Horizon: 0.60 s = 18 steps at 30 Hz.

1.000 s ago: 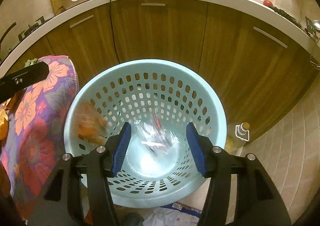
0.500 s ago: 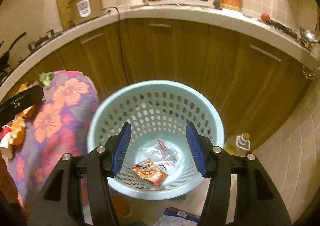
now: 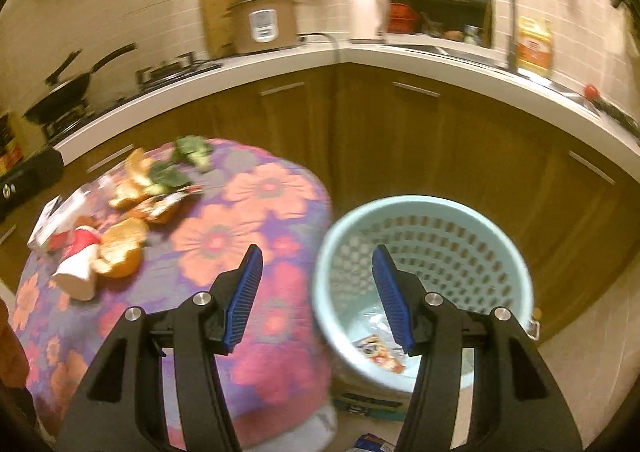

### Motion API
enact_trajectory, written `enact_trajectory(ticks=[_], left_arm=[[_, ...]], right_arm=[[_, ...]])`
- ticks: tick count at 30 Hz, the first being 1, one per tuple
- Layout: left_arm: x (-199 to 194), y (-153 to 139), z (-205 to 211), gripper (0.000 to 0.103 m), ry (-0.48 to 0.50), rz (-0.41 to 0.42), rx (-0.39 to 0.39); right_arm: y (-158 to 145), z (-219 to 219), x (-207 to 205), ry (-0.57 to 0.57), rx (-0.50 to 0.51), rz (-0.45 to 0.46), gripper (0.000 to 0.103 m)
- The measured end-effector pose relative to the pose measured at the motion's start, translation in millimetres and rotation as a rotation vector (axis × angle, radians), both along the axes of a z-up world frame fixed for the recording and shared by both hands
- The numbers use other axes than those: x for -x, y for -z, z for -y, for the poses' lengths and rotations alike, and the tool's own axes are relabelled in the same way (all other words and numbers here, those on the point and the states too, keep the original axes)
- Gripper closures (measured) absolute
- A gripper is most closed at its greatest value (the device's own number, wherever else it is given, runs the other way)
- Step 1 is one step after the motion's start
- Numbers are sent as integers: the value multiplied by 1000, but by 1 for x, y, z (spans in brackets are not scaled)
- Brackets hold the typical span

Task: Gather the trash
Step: 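Grasp the plastic bottle with the left tool while the right tool grasps the bread crust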

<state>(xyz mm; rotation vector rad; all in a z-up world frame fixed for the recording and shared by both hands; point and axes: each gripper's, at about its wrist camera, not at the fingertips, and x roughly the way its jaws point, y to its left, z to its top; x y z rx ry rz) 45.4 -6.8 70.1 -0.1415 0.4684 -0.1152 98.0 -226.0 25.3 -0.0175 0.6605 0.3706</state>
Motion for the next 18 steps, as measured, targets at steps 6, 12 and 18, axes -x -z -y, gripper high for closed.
enact_trajectory(ticks=[6,12,18], left_arm=[[32,-5,-67,23,-131,24,-40],[53,8,-128,15,-215,-2,-56],[48,30,-167,15,-268,-73,-82]], right_arm=[[-7,-50,10,-102,-21,2,50],[-3,-101,14,-204,-50,-27,50],[11,-149,11,-262,-57,-66,50]])
